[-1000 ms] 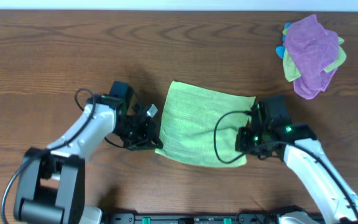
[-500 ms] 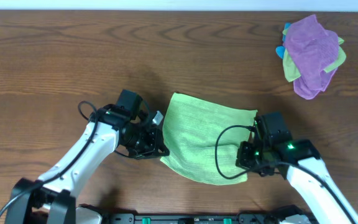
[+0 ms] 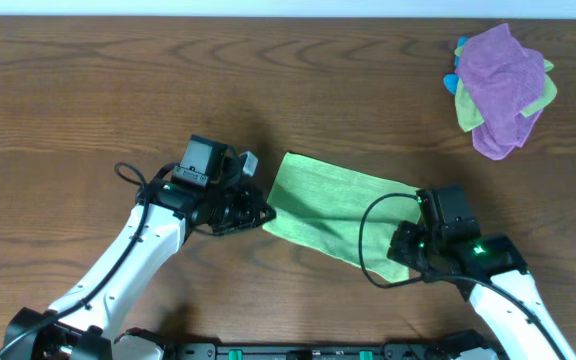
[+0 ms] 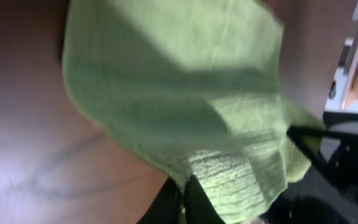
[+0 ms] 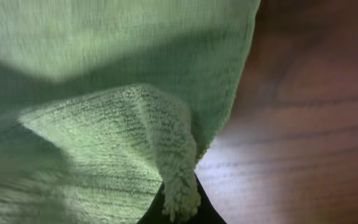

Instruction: Fold the cloth

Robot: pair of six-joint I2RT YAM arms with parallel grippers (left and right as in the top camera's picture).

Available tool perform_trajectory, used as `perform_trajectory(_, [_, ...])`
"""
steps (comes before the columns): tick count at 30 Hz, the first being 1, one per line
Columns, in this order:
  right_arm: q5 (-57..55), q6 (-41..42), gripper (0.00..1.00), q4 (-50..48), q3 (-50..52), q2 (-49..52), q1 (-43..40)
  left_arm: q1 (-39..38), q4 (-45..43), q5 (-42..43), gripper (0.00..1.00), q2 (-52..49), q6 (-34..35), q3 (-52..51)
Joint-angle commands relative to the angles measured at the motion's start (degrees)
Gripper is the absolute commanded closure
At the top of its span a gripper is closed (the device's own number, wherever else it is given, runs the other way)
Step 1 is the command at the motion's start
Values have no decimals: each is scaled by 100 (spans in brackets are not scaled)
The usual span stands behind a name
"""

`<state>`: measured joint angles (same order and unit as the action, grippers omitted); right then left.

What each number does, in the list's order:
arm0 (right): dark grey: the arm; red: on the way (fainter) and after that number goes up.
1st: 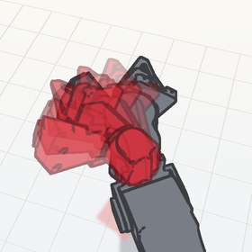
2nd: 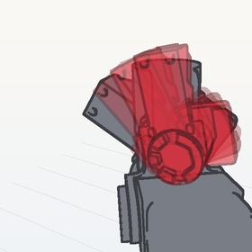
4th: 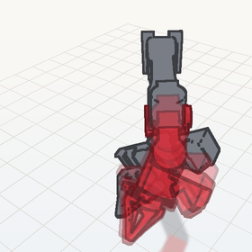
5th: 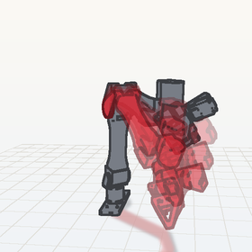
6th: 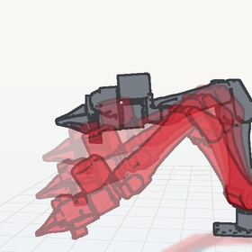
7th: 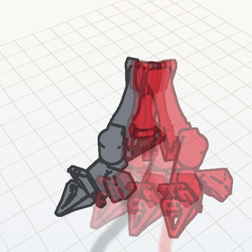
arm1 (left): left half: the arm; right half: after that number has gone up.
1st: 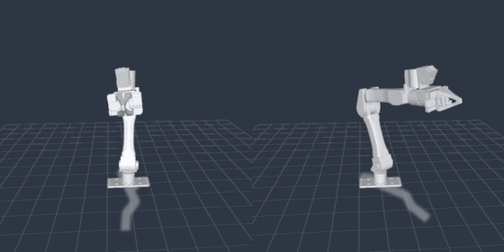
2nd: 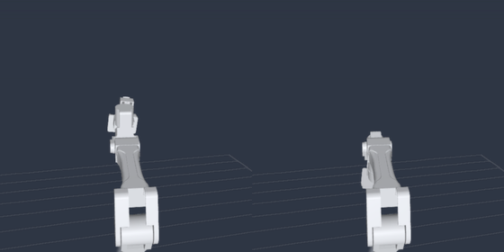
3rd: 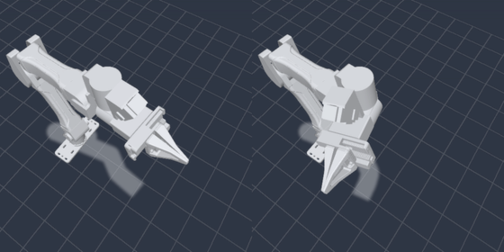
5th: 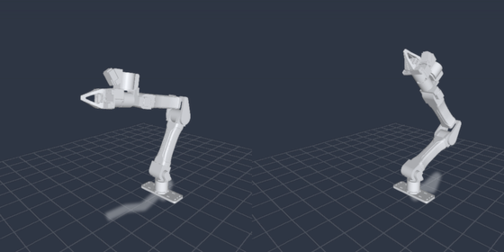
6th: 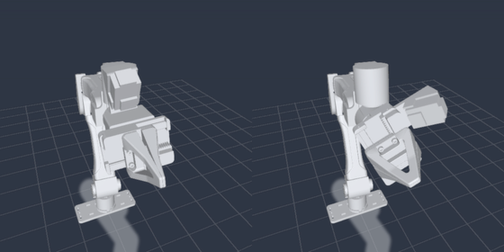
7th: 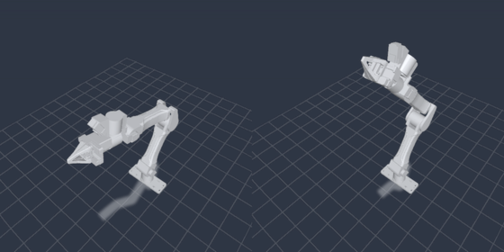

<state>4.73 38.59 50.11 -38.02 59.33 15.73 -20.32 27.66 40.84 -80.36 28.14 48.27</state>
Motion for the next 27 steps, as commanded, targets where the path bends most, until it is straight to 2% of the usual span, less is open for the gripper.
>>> perform_trajectory(1, [-472, 321, 99, -98, 28, -7, 59, -9, -361, -446, 94, 39, 398, -7])
perform_trajectory(17, [-1187, 470, 99, -962, 28, 798, 59, -9, -2549, -551, 95, -1058, 1102, -7])
perform_trajectory(27, [-1766, 470, 99, -1567, 28, 1198, 42, -9, -3174, -798, 94, -1353, 1342, -7])
